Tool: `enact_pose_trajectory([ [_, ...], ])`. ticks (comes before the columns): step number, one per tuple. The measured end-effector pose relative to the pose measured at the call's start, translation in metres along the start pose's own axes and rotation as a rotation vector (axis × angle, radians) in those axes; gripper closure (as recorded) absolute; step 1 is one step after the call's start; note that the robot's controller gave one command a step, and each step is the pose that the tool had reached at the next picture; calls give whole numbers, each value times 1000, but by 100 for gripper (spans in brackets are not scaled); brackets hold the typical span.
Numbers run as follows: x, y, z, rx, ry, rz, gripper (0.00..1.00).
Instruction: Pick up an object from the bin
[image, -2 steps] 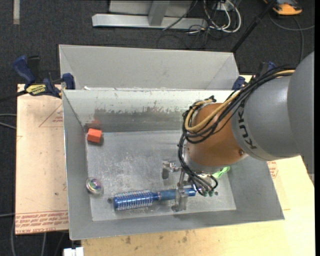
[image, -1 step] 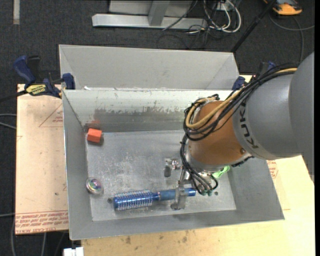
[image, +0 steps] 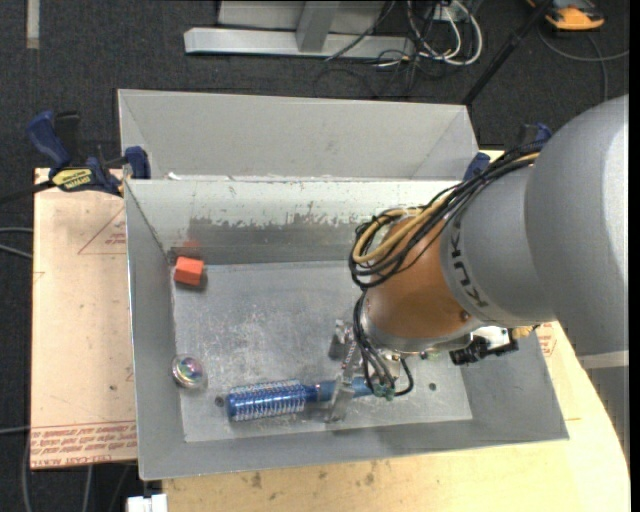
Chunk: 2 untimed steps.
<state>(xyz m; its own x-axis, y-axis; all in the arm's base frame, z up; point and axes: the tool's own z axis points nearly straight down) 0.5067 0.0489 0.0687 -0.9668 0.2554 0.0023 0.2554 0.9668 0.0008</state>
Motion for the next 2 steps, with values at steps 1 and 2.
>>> enact_pose_trajectory([
  [1,0,1,0,-1,0,-2,0],
  [2,0,1,0,-1,-1,-3,100],
])
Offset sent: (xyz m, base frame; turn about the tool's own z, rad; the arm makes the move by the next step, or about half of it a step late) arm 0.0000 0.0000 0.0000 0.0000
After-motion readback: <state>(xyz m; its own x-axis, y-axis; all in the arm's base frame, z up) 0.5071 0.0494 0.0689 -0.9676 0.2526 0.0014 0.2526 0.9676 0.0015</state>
